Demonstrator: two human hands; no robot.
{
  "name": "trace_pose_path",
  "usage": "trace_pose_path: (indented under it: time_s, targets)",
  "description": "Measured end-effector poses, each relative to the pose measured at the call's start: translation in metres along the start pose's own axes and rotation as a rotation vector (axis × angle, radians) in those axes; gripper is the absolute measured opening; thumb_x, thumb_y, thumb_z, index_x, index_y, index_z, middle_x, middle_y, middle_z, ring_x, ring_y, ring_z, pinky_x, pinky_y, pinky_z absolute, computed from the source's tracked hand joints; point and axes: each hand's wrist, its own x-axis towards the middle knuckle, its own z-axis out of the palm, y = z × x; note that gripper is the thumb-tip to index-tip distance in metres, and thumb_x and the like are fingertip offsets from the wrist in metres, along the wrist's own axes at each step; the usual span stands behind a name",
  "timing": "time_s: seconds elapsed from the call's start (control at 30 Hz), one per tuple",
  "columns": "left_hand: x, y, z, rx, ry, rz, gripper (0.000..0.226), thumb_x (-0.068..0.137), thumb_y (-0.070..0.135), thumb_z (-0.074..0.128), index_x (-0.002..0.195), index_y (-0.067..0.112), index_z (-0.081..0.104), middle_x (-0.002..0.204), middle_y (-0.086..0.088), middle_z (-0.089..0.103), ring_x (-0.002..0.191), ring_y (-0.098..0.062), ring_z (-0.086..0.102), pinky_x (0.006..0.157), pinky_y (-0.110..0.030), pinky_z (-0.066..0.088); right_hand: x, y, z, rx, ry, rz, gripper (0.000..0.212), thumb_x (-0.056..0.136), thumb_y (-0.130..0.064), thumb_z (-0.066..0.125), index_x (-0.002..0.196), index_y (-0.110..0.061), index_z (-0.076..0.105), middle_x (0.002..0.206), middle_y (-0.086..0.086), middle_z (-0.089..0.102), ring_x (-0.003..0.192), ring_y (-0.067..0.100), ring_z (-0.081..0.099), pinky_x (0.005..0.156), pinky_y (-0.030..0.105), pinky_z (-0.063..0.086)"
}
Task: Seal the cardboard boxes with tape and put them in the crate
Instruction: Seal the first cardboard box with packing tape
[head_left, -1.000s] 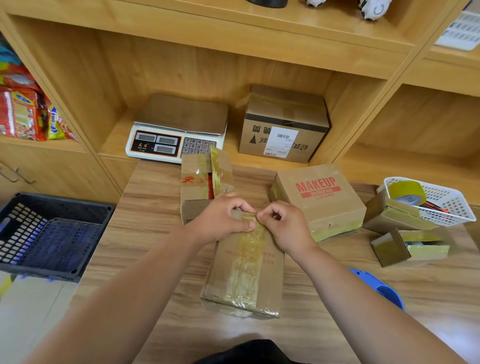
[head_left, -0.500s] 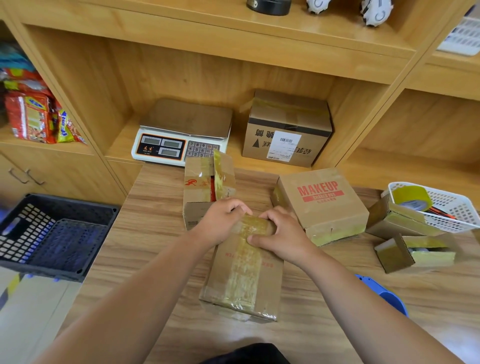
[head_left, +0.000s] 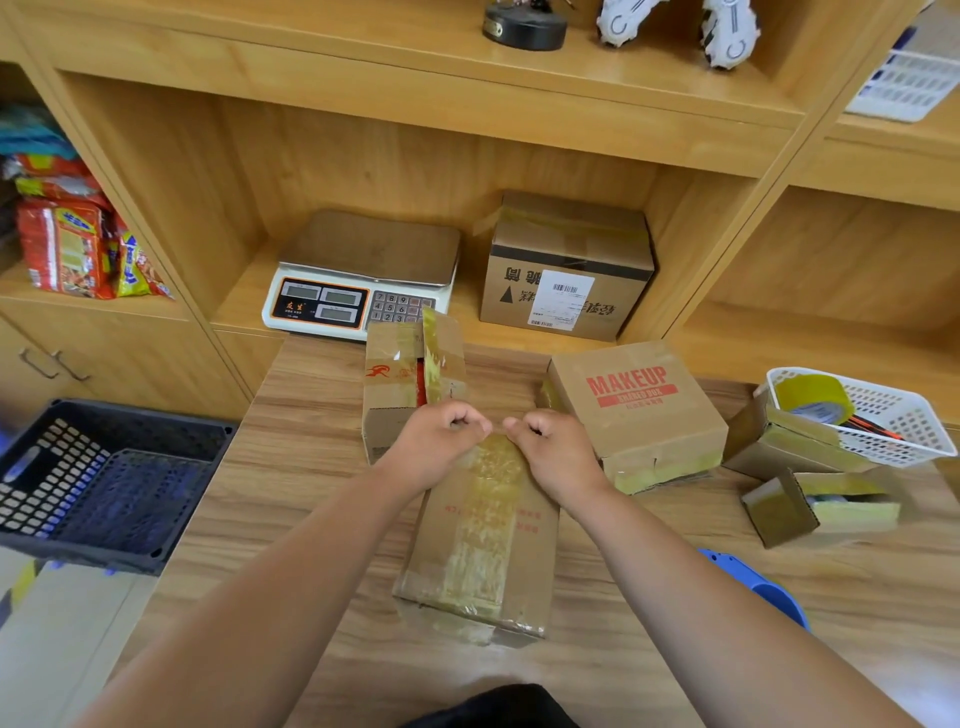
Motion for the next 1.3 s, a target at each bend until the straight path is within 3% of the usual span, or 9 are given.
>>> trace_pose_path:
  time_s: [0.13,0.2,0.47,0.7,0.77,0.83,0.93,1.03,1.3]
  targets:
    - [0.0,0.002,0.001,0.032,0.017,-0.005,0.016,0.089,0.02,0.061,0.075,0.026,0.065,0.088,0.015,0.063,0.077,0.008,0.056,0.061,-0.002,0.038,-0.011,0.003,-0.008,-0.035,-0.075,-0.044,0.01,0.087,-0.025,0.067,0.082,-0.017,0.07,0.083,-0.009,0.057,0.081,0.006,0.054,0.073,0.025,0.04]
    - [-0.001,0.002,0.002,0.019,0.024,0.004,0.019,0.09,0.017,0.06,0.074,0.027,0.065,0.087,0.017,0.063,0.075,0.01,0.057,0.061,-0.002,0.04,-0.022,0.005,-0.011,-0.147,-0.098,-0.064,0.027,0.085,-0.032,0.067,0.11,-0.023,0.068,0.1,-0.009,0.056,0.104,0.014,0.049,0.091,0.034,0.039]
    - [-0.006,0.003,0.001,0.073,0.069,0.025,0.02,0.09,0.024,0.06,0.074,0.035,0.065,0.084,0.02,0.066,0.074,0.01,0.058,0.063,-0.008,0.042,-0.063,0.002,-0.018,-0.346,-0.231,-0.142,0.1,0.074,-0.059,0.066,0.152,-0.028,0.011,0.157,-0.013,0.006,0.142,0.007,0.001,0.117,0.033,0.009]
    - [-0.015,0.009,-0.005,0.361,0.121,0.104,0.005,0.088,0.034,0.061,0.085,0.033,0.064,0.097,0.02,0.06,0.102,-0.006,0.054,0.08,-0.019,0.04,-0.087,0.002,-0.015,-0.537,-0.415,-0.12,0.138,0.043,-0.089,0.055,0.132,-0.041,-0.038,0.137,-0.021,-0.051,0.126,0.011,-0.05,0.111,0.039,-0.018]
    - [-0.022,0.009,-0.011,0.52,0.028,0.161,0.035,0.081,0.045,0.065,0.112,0.03,0.061,0.124,0.01,0.054,0.122,-0.01,0.042,0.097,-0.023,0.032,-0.087,0.003,-0.016,-0.514,-0.417,-0.108,0.138,0.043,-0.09,0.055,0.132,-0.04,-0.038,0.137,-0.023,-0.05,0.128,0.01,-0.047,0.113,0.04,-0.014]
    - [-0.037,0.006,-0.018,0.644,-0.166,0.225,0.084,0.066,0.071,0.063,0.139,0.038,0.037,0.153,0.015,0.019,0.139,-0.005,0.01,0.109,-0.03,0.012,-0.085,0.003,-0.016,-0.479,-0.41,-0.094,0.139,0.044,-0.089,0.057,0.134,-0.039,-0.035,0.14,-0.024,-0.047,0.131,0.009,-0.043,0.116,0.041,-0.009]
    - [-0.065,-0.008,-0.023,0.808,-0.35,0.291,0.123,0.046,0.096,0.048,0.143,0.052,-0.012,0.144,0.027,-0.038,0.132,0.005,-0.035,0.107,-0.03,-0.017,-0.085,0.004,-0.014,-0.433,-0.399,-0.094,0.142,0.044,-0.087,0.059,0.142,-0.034,-0.029,0.144,-0.026,-0.04,0.135,0.008,-0.037,0.118,0.042,-0.003]
    - [-0.082,-0.019,-0.022,0.811,-0.394,0.226,0.123,0.046,0.093,0.054,0.128,0.059,-0.031,0.137,0.027,-0.048,0.126,0.006,-0.043,0.107,-0.031,-0.016,-0.082,0.003,-0.012,-0.415,-0.368,-0.106,0.142,0.044,-0.085,0.059,0.147,-0.03,-0.022,0.146,-0.027,-0.031,0.137,0.007,-0.028,0.116,0.041,0.002]
    - [-0.08,-0.015,-0.022,0.733,-0.459,0.178,0.119,0.067,0.073,0.064,0.145,0.041,-0.02,0.127,0.036,-0.049,0.114,0.016,-0.046,0.11,-0.034,-0.002,-0.074,0.007,-0.009,-0.321,-0.245,-0.153,0.124,0.056,-0.072,0.069,0.151,-0.027,0.005,0.143,-0.025,0.004,0.126,0.006,0.006,0.112,0.032,0.015]
